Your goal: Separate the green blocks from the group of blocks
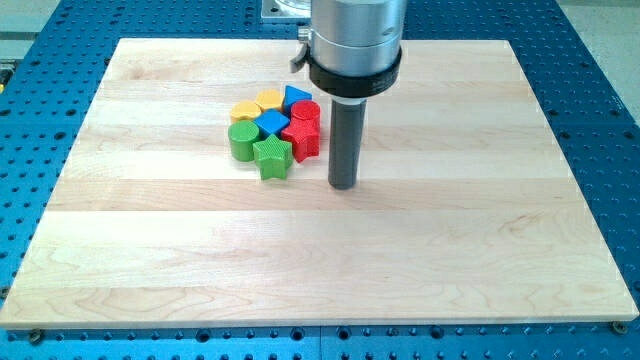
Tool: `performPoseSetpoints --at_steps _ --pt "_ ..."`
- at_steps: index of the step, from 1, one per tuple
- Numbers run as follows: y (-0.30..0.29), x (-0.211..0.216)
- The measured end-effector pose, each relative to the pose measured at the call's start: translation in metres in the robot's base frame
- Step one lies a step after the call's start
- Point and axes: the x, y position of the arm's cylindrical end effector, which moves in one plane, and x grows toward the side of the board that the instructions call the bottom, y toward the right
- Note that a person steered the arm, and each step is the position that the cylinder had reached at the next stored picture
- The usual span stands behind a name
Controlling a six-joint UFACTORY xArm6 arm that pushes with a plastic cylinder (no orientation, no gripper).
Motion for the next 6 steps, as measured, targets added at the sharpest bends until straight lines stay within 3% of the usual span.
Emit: performPoseSetpoints --at_steps 2,3,5,6 --pt "-0.068 -0.024" --pt "-0.048 0.012" --pt "-0.176 -0.063" --pt "-0.19 -0.108"
